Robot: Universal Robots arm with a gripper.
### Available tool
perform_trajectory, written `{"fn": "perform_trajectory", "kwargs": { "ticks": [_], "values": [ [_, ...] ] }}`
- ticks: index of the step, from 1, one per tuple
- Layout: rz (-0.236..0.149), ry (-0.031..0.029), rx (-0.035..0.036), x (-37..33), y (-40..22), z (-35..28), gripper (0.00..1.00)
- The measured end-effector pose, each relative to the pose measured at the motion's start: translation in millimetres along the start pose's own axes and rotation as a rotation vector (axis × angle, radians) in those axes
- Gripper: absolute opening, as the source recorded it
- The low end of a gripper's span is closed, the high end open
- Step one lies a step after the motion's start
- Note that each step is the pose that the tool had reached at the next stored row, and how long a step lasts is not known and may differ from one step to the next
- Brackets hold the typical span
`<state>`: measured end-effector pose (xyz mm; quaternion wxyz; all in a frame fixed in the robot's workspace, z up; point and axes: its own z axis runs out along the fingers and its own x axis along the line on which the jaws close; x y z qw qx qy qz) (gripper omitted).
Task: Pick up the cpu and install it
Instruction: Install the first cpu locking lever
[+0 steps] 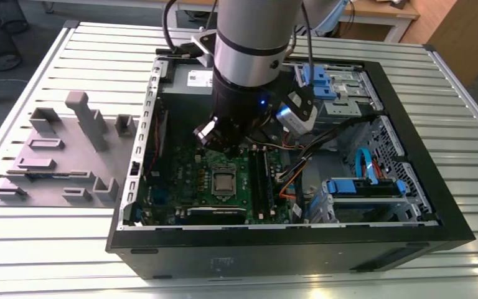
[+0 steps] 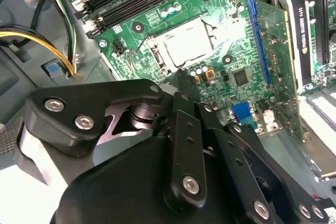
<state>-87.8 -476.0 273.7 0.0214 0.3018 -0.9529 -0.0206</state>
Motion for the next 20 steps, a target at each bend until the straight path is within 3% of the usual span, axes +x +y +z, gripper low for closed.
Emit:
{"fn": "perform_trajectory", "kwargs": {
  "ticks": [9,20],
  "values": [
    [-0.002,-0.0193,-0.0186,-6.7,8.8,0.5,0.11],
    [0.003,-0.0291,-0.0313,-18.6,11.0,1.9,0.11]
  ]
}}
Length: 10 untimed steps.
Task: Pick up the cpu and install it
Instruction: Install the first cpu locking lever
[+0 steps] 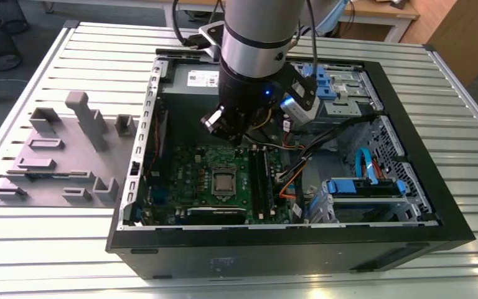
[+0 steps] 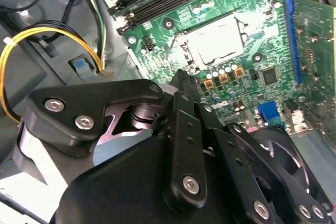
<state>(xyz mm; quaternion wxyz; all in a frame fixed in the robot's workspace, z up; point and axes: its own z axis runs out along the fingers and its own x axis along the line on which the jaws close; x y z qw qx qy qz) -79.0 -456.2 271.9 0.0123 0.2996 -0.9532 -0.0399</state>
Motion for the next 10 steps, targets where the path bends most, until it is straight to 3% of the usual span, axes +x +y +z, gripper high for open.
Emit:
{"fn": "perform_trajectory", "kwargs": {
  "ticks": [10],
  "values": [
    [0.003,-0.0017,-0.0021,-12.3,4.8,6.6,0.11]
  ]
}}
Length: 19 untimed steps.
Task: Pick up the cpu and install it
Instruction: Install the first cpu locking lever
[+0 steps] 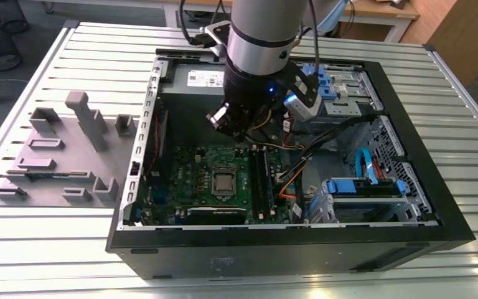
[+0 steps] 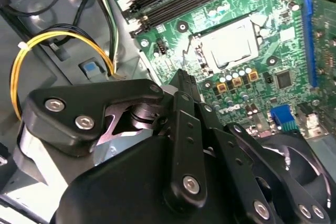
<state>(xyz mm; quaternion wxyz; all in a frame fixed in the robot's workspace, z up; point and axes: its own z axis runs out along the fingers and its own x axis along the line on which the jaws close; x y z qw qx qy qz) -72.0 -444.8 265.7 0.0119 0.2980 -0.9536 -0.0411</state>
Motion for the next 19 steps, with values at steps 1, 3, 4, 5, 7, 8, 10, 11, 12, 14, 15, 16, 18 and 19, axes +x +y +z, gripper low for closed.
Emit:
{"fn": "perform_trajectory", "kwargs": {
  "ticks": [1,3,4,5,7,8,10,11,12,14,15,16,18,19],
  "values": [
    [0.001,-0.0001,0.0000,-1.0,0.3,0.9,0.11],
    [0.003,-0.0003,0.0000,-2.4,0.5,3.0,0.11],
    [0.004,-0.0003,0.0000,-3.0,0.6,4.1,0.11],
    [0.005,-0.0004,0.0000,-3.7,0.7,5.3,0.11],
    [0.007,-0.0008,0.0000,-4.7,1.1,7.7,0.11],
    [0.008,-0.0008,0.0000,-5.2,1.2,8.8,0.11],
    [0.010,-0.0009,0.0000,-5.6,1.2,11.0,0.11],
    [0.010,-0.0009,0.0000,-5.7,1.2,12.2,0.11],
    [0.011,-0.0009,0.0001,-5.7,1.1,13.4,0.11],
    [0.011,-0.0010,0.0000,-5.7,0.9,15.2,0.11],
    [0.011,-0.0010,0.0000,-5.7,0.9,15.8,0.11],
    [0.011,-0.0008,0.0002,-5.6,0.8,16.0,0.11],
    [0.012,-0.0006,0.0005,-5.5,0.7,16.2,0.11],
    [0.012,-0.0006,0.0007,-5.4,0.4,16.4,0.11]
  ]
}}
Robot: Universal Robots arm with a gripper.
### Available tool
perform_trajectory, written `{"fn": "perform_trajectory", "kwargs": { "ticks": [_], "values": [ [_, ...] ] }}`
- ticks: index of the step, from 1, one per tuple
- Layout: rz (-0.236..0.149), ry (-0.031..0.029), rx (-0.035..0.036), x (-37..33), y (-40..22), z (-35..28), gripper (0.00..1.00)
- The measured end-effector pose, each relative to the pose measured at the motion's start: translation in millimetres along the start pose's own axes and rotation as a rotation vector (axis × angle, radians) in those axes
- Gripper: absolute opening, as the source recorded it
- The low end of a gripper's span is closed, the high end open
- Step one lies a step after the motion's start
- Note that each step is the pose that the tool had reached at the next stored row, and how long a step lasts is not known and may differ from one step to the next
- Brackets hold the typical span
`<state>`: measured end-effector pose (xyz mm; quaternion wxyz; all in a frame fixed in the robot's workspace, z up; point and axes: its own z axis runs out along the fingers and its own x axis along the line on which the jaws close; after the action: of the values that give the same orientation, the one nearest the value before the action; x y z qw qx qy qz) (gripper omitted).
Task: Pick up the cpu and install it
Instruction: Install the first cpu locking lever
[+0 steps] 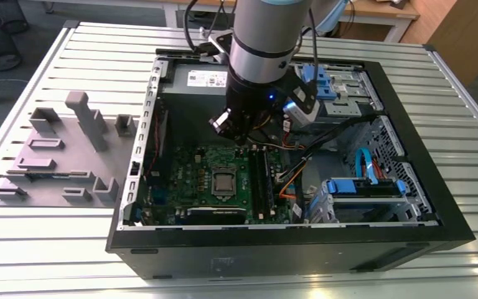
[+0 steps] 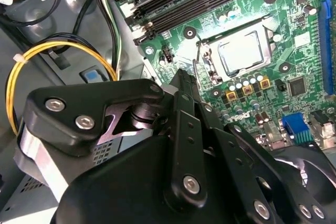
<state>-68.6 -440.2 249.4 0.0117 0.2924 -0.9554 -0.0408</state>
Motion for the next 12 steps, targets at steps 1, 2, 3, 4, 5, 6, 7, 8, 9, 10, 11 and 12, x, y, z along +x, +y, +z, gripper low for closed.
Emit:
{"fn": "perform_trajectory", "kwargs": {
  "ticks": [1,2,3,4,5,6,7,8,9,10,11,12],
  "values": [
    [0.000,0.0004,0.0006,0.2,-0.4,-0.1,0.11],
    [0.000,0.0009,0.0011,0.6,-1.0,-0.1,0.11],
    [0.000,0.0011,0.0016,1.0,-1.7,-0.1,0.11],
    [0.000,0.0014,0.0020,1.6,-2.4,-0.2,0.11],
    [0.000,0.0016,0.0023,2.1,-3.1,-0.2,0.11],
    [0.000,0.0018,0.0026,2.6,-4.0,-0.3,0.11],
    [0.000,0.0020,0.0028,3.1,-4.7,-0.3,0.11],
    [0.000,0.0023,0.0035,3.4,-5.0,-0.3,0.11],
    [0.000,0.0026,0.0038,3.4,-5.0,-0.3,0.11],
    [0.000,0.0027,0.0039,3.4,-5.0,-0.3,0.11],
    [0.000,0.0028,0.0040,3.4,-5.1,-0.3,0.11],
    [0.000,0.0028,0.0041,3.4,-5.1,-0.3,0.11]
  ]
}}
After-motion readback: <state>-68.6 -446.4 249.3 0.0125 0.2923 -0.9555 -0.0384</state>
